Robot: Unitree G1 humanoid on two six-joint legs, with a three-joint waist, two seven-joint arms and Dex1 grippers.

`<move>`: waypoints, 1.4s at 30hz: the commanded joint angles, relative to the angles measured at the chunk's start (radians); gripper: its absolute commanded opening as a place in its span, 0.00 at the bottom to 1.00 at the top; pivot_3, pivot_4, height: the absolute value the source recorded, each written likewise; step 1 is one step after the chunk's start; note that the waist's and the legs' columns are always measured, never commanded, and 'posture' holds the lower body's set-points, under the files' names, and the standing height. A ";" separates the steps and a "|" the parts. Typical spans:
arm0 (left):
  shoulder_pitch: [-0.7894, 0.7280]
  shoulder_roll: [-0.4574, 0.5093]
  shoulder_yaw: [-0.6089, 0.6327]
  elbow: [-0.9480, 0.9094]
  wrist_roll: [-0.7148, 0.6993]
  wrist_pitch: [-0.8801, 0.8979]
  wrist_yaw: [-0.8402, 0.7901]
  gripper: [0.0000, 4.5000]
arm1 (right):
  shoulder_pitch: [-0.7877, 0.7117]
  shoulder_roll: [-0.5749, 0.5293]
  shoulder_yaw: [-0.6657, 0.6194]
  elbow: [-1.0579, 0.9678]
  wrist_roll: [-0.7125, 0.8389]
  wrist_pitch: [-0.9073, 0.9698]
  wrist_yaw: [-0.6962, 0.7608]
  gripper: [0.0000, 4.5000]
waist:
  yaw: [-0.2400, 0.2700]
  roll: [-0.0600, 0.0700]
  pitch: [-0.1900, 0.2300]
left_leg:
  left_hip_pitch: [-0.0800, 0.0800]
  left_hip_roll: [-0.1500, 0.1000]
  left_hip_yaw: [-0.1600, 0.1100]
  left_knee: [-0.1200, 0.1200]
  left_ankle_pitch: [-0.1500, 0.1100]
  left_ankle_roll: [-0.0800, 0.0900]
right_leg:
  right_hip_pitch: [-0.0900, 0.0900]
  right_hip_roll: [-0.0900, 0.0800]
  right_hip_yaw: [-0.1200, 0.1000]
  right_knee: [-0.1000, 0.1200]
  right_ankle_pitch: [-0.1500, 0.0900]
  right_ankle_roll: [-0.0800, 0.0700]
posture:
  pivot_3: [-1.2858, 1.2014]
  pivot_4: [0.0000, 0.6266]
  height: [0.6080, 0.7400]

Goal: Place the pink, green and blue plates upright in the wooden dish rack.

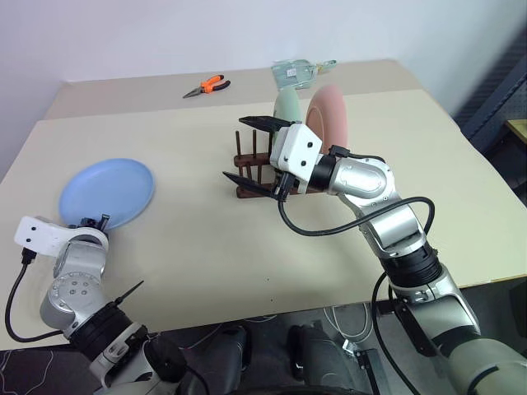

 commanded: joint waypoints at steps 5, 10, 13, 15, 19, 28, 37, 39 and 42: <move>-0.014 0.131 -0.267 -0.134 0.014 -0.104 -0.252 0.02 | -0.008 -0.015 0.017 -0.063 -0.067 -0.040 0.011 1.00 | 0.000 -0.002 0.000 | 0.000 0.000 0.000 0.000 0.000 -0.001 | 0.000 0.000 0.000 0.000 0.000 0.000 | 0.52 0.24 0.91; -0.117 0.202 -0.436 -0.203 0.028 -0.118 -0.331 0.02 | -0.021 -0.001 0.094 -0.036 -0.202 -0.151 -0.004 1.00 | -0.002 -0.002 0.000 | 0.000 0.000 0.000 -0.001 0.000 -0.003 | 0.000 0.000 0.000 0.000 0.000 0.000 | 0.52 0.24 0.91; -0.213 0.245 -0.530 -0.247 0.015 -0.063 -0.355 0.02 | -0.113 -0.020 0.170 0.105 -0.439 -0.300 -0.109 1.00 | -0.013 -0.003 0.001 | 0.001 0.000 0.001 -0.002 0.004 -0.008 | -0.001 0.000 0.002 0.000 0.000 0.000 | 0.52 0.24 0.91; -0.247 0.248 -0.553 -0.263 -0.009 -0.041 -0.355 0.02 | -0.167 -0.015 0.190 0.191 -0.530 -0.357 -0.168 1.00 | -0.016 -0.007 0.004 | 0.000 0.000 0.001 -0.002 0.006 -0.011 | -0.003 0.001 0.002 0.002 0.001 -0.002 | 0.52 0.24 0.91; -0.253 0.239 -0.560 -0.285 -0.058 -0.020 -0.363 0.02 | -0.216 0.020 0.198 0.310 -0.613 -0.401 -0.248 1.00 | -0.025 -0.007 0.004 | 0.000 0.000 0.000 -0.003 0.006 -0.011 | -0.003 0.001 0.002 0.001 0.001 -0.002 | 0.52 0.24 0.91; -0.196 0.244 -0.551 -0.296 -0.109 -0.015 -0.381 0.22 | -0.229 0.053 0.192 0.380 -0.749 -0.429 -0.354 0.03 | -0.025 -0.008 0.004 | 0.000 0.000 0.001 -0.003 0.007 -0.012 | -0.004 0.002 0.002 0.002 0.001 -0.002 | 0.52 0.24 0.91; -0.243 0.251 -0.377 -0.215 -0.102 -0.236 -0.335 0.88 | -0.240 0.054 0.178 0.366 -0.784 -0.472 -0.383 0.00 | -0.028 -0.008 0.004 | 0.000 0.001 0.001 -0.004 0.007 -0.012 | -0.004 0.002 0.002 0.002 0.001 -0.002 | 0.52 0.24 0.91; -0.229 0.287 -0.347 -0.179 -0.053 -0.286 -0.330 0.88 | -0.246 0.052 0.162 0.360 -0.780 -0.479 -0.398 0.00 | -0.029 -0.008 0.004 | 0.000 0.001 0.001 -0.004 0.007 -0.012 | -0.004 0.002 0.002 0.002 0.001 -0.002 | 0.52 0.24 0.91; -0.133 0.368 -0.359 -0.120 0.079 -0.347 -0.365 0.88 | -0.252 0.059 0.104 0.343 -0.718 -0.488 -0.420 0.00 | -0.028 -0.008 0.004 | 0.000 0.001 0.001 -0.004 0.007 -0.012 | -0.004 0.002 0.003 0.002 0.001 -0.002 | 0.52 0.24 0.91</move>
